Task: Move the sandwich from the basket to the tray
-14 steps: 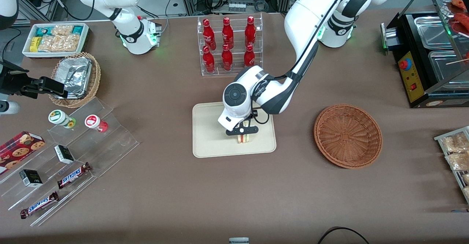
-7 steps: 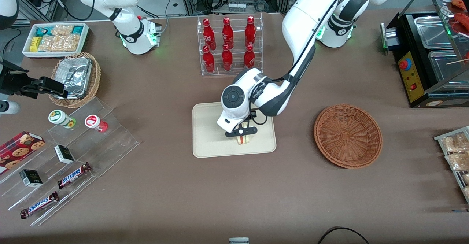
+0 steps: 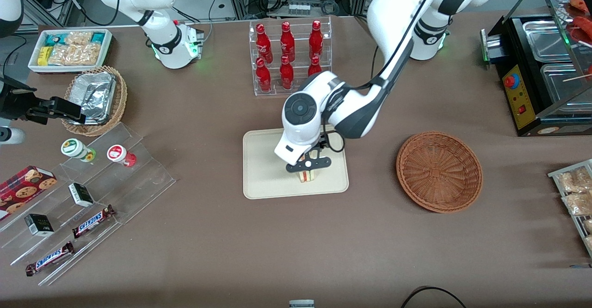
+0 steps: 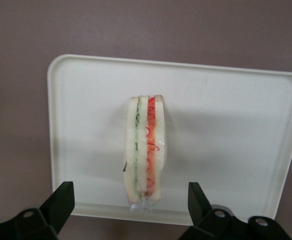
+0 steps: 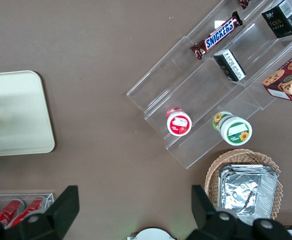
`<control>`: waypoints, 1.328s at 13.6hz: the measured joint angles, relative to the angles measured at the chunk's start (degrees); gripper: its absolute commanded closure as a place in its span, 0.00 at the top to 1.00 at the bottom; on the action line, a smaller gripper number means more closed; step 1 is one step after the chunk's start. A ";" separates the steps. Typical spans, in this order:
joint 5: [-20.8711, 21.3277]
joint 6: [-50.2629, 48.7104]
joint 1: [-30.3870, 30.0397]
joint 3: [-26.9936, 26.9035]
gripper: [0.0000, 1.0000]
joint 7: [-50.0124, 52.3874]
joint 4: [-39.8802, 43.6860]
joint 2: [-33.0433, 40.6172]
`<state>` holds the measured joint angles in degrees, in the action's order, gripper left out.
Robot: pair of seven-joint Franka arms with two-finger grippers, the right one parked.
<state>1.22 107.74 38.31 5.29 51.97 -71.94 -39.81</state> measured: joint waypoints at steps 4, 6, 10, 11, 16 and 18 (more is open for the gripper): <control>0.02 -5.44 -5.87 -2.47 1.00 -6.42 -0.12 5.76; -0.65 -6.34 -10.33 -2.60 1.00 -12.02 -1.45 8.42; -0.94 -6.55 -17.03 -2.67 1.00 -22.50 -7.64 13.85; -1.11 -7.09 -18.44 -2.67 1.00 -25.10 -8.74 15.19; -1.28 -12.81 -25.64 -2.72 1.00 -37.95 -13.12 22.40; -1.30 -14.13 -28.68 -2.80 1.00 -41.92 -15.97 25.91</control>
<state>-0.08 93.60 9.63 2.49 10.06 -87.92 -13.90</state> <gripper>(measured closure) 0.000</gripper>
